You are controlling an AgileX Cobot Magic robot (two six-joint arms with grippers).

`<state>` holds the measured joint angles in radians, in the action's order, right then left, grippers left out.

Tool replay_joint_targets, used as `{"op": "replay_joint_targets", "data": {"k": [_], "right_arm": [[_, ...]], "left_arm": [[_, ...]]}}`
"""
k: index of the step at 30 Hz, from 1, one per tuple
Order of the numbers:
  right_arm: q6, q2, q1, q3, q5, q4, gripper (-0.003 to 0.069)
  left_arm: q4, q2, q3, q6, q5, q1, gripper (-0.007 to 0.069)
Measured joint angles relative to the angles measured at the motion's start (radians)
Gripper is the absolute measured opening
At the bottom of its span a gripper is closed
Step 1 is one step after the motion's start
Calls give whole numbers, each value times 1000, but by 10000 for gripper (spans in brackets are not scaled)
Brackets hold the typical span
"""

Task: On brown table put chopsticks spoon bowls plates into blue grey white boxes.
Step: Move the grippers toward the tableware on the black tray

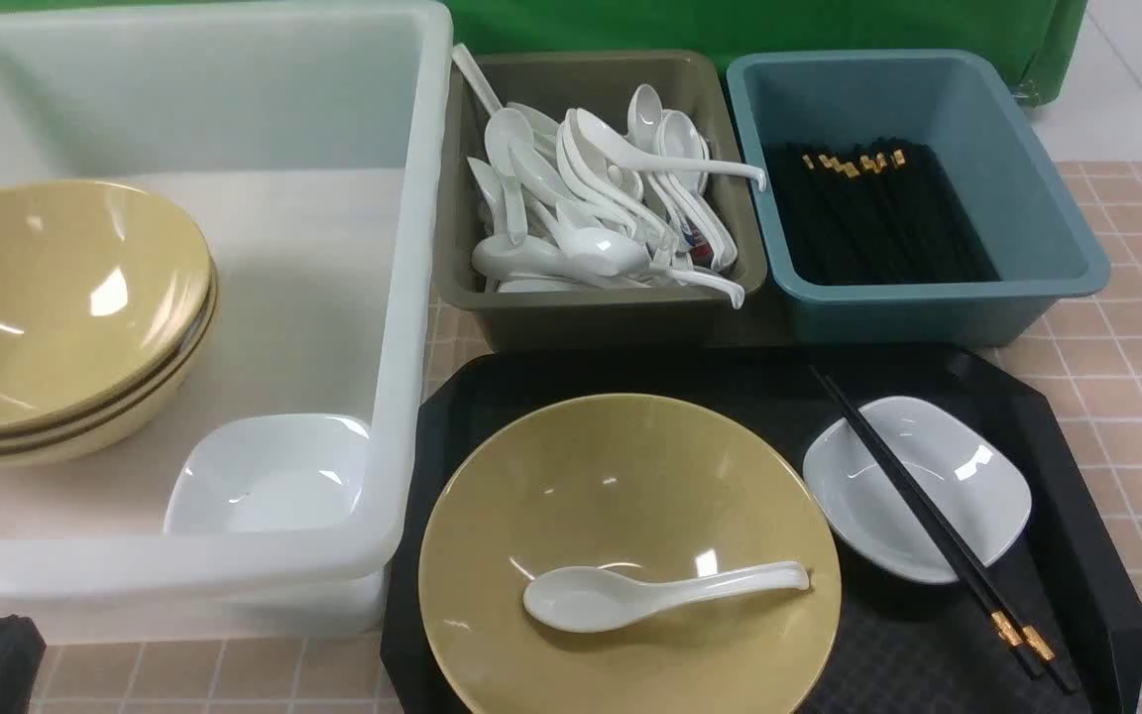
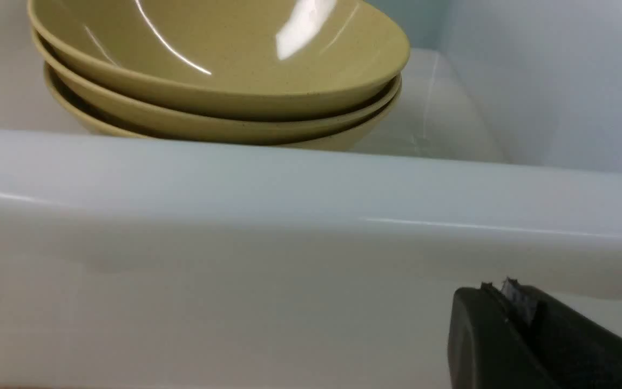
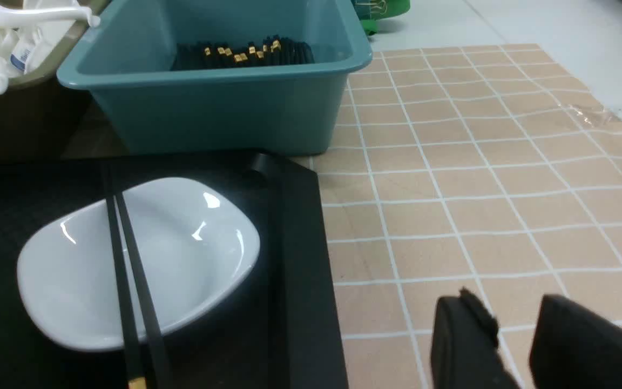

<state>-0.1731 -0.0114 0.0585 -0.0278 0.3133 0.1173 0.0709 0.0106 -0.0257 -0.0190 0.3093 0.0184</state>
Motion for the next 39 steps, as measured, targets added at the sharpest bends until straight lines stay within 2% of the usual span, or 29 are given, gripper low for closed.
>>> {"op": "replay_joint_targets", "data": {"k": [19, 39], "right_arm": [[0, 0, 0, 0, 0, 0, 237], [0, 0, 0, 0, -1, 0, 237]], "left_arm": [[-71, 0, 0, 3, 0, 0, 1], [-71, 0, 0, 1, 0, 0, 1]]}}
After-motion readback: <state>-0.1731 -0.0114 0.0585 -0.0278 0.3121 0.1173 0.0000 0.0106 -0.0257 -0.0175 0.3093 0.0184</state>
